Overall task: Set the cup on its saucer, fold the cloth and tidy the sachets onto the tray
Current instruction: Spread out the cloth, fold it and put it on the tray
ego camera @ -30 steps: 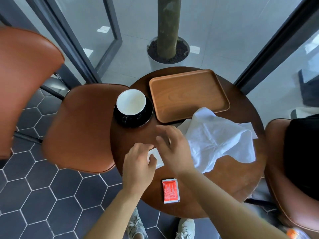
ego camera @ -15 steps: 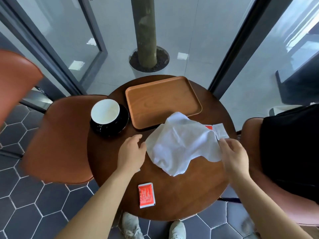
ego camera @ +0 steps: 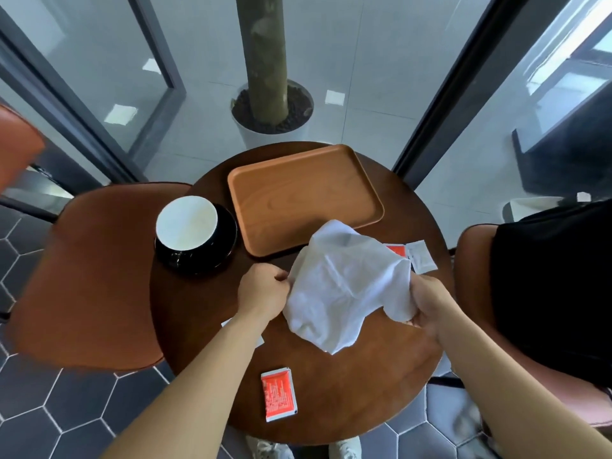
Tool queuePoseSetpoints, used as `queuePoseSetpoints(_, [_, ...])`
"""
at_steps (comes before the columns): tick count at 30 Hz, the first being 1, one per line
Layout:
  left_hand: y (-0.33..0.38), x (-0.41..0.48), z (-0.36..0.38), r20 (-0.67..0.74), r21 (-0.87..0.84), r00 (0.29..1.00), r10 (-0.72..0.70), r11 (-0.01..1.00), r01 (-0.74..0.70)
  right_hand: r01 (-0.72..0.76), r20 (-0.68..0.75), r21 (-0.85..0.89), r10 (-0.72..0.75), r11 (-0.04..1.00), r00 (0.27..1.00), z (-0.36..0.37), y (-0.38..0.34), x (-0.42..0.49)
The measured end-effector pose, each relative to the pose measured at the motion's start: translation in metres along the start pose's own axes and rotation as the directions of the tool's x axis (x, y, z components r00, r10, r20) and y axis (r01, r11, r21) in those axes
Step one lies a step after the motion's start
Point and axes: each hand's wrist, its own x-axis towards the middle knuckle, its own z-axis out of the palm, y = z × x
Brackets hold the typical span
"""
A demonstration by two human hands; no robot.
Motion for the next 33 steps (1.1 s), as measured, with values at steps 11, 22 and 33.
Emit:
queuePoseSetpoints(11, [0.027, -0.053, 0.0, -0.343, -0.39, 0.938, 0.048, 0.901, -0.189, 0.261, 0.31, 0.06, -0.266, 0.964, 0.913, -0.013, -0.011, 0.006])
queuePoseSetpoints(22, [0.038, -0.101, -0.043, -0.852, -0.388, 0.514, -0.1, 0.78, -0.491, 0.795, 0.073, 0.252, -0.83, 0.551, 0.552, -0.096, -0.103, -0.026])
queuePoseSetpoints(33, [0.01, -0.071, 0.005, -0.231, -0.902, 0.875, -0.425, 0.43, -0.029, 0.63, 0.172, -0.382, -0.618, 0.676, 0.767, -0.068, -0.065, 0.069])
